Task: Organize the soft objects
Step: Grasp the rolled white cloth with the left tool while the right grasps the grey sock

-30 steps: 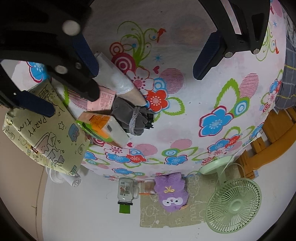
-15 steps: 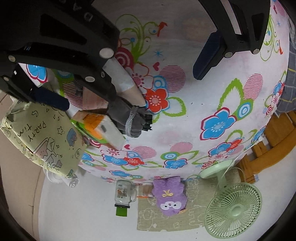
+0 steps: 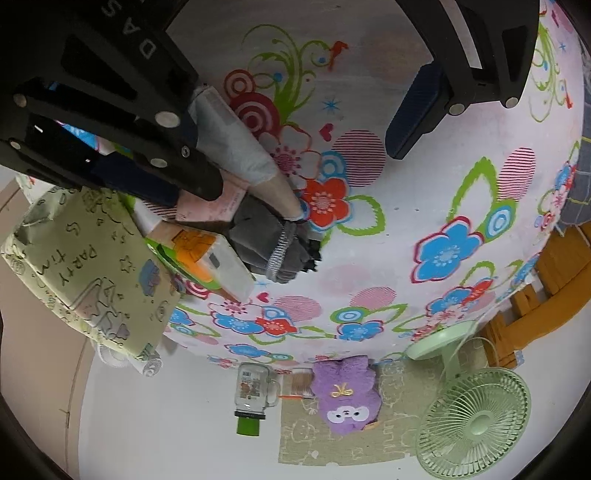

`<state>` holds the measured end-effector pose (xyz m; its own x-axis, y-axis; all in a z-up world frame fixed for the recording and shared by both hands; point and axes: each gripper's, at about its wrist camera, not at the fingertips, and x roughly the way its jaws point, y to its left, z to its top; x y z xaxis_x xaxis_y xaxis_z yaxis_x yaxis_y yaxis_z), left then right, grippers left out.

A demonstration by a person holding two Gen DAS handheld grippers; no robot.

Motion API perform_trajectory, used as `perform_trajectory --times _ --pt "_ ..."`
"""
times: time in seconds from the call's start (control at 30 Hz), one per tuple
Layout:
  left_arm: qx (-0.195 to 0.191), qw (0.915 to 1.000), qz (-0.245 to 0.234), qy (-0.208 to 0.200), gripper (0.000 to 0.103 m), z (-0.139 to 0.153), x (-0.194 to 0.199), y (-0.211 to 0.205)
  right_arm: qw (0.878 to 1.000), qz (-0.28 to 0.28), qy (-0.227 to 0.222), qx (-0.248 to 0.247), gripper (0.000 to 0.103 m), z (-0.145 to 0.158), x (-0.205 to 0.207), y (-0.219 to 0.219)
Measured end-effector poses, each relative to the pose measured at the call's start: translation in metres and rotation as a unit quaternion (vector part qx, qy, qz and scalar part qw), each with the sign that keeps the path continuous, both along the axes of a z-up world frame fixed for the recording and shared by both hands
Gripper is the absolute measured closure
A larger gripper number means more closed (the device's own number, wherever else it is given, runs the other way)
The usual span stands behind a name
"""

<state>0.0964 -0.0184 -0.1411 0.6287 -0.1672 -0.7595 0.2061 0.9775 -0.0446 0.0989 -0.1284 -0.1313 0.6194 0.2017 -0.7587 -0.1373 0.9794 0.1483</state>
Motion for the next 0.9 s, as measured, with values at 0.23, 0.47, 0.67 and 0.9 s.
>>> perform_trajectory --times 0.23,0.47,0.67,0.9 --pt "0.033 0.9994 -0.006 -0.010 0.000 -0.001 -0.007 -0.012 1.000 0.006 -0.004 -0.004 0.101 0.001 -0.010 -0.006" --pt "0.046 0.9989 -0.005 -0.012 0.000 -0.003 -0.004 -0.020 1.000 -0.011 -0.001 -0.008 0.099 0.004 -0.016 -0.014" --pt "0.053 0.9984 -0.008 -0.016 0.016 -0.005 0.000 -0.027 1.000 -0.028 0.000 -0.003 0.098 0.004 -0.018 -0.022" --pt "0.006 0.9996 -0.029 -0.004 0.064 -0.001 -0.001 -0.021 0.999 -0.036 -0.002 0.011 0.047 0.007 -0.017 -0.024"
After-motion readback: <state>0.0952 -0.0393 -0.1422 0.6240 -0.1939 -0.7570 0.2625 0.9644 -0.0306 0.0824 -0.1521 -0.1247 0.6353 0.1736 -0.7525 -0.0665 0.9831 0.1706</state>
